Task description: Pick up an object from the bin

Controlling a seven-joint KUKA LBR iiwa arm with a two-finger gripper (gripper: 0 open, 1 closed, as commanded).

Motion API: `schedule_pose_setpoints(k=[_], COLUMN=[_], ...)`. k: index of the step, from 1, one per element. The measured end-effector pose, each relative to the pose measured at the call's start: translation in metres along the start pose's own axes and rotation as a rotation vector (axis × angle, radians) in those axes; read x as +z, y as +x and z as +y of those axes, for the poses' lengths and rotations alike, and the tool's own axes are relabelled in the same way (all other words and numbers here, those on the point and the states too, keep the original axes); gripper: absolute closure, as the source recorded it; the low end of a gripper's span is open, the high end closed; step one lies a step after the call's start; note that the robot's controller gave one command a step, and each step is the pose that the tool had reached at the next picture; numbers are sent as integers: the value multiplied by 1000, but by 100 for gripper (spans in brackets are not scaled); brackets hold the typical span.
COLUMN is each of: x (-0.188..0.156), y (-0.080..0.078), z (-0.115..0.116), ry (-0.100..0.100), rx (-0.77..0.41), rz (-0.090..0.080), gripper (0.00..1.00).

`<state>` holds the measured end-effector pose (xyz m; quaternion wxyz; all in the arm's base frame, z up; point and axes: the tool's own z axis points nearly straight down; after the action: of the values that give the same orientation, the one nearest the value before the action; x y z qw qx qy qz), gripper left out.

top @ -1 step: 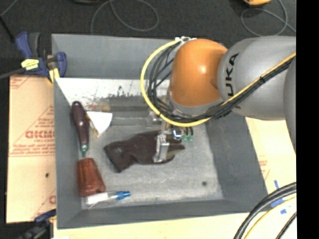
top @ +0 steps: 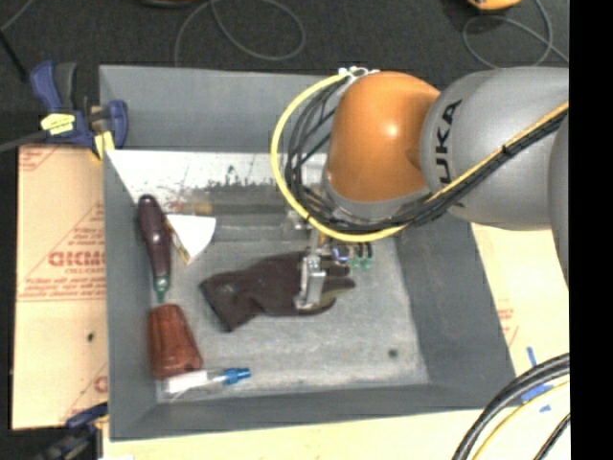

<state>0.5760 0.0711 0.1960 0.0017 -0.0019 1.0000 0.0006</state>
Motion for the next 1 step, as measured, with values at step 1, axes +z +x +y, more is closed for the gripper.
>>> schedule_pose_setpoints(k=[1], x=[36], y=[-14], z=[14], ry=[-1], rx=[69], rz=[-5], gripper=[0])
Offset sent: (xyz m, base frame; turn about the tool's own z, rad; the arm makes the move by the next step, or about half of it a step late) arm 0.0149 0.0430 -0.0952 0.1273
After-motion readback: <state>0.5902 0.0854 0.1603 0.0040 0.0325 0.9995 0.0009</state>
